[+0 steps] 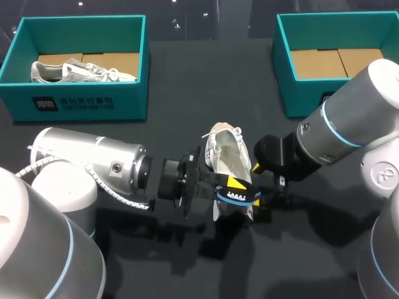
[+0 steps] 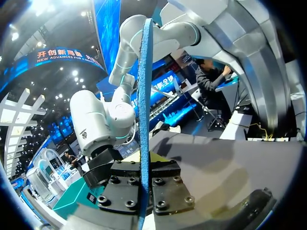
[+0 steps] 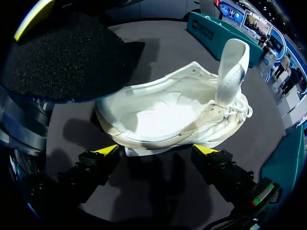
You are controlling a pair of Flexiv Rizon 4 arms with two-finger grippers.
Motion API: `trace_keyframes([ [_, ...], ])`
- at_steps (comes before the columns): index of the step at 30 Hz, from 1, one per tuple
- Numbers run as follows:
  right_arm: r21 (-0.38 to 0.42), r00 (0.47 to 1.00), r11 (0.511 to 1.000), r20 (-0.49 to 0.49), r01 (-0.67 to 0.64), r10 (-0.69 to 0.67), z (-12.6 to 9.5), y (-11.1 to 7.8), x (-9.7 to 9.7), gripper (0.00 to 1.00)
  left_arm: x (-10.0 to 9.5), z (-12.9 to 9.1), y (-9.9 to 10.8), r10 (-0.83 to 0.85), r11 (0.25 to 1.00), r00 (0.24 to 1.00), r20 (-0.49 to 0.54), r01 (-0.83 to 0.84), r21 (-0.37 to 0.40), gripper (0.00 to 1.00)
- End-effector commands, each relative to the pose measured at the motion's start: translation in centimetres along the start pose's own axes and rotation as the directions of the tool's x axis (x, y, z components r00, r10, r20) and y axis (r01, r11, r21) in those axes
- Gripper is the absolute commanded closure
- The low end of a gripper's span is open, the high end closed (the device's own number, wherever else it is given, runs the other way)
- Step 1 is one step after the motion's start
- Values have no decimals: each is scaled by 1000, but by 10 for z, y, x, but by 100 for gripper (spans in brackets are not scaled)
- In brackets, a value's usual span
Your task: Take the shoe out of the shoebox, open the shoe tongue, remove and reinsert the insole, then place the shoe into the shoebox
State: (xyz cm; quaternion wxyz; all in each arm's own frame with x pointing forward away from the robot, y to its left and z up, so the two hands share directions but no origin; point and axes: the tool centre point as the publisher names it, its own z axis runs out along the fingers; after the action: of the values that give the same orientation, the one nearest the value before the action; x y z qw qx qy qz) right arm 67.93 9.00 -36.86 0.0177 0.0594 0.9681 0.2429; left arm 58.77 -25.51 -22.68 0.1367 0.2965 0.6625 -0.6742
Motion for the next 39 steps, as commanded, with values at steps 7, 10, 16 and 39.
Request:
trace_keyframes([
  [7,-13,1000,1000,-1,2,-2,2,-3,2,0,0,2,-1,1,1000,1000,1,0,-3,100],
  [10,-13,1000,1000,-1,2,-2,2,-3,2,0,1,4,2,-12,1000,1000,7,12,14,100],
  [16,-13,1000,1000,-1,2,-2,2,-3,2,0,4,5,16,-42,997,998,56,38,63,100],
  [39,-13,1000,1000,-1,2,-2,2,-3,2,0,-6,-2,23,-91,992,977,191,72,106,100],
])
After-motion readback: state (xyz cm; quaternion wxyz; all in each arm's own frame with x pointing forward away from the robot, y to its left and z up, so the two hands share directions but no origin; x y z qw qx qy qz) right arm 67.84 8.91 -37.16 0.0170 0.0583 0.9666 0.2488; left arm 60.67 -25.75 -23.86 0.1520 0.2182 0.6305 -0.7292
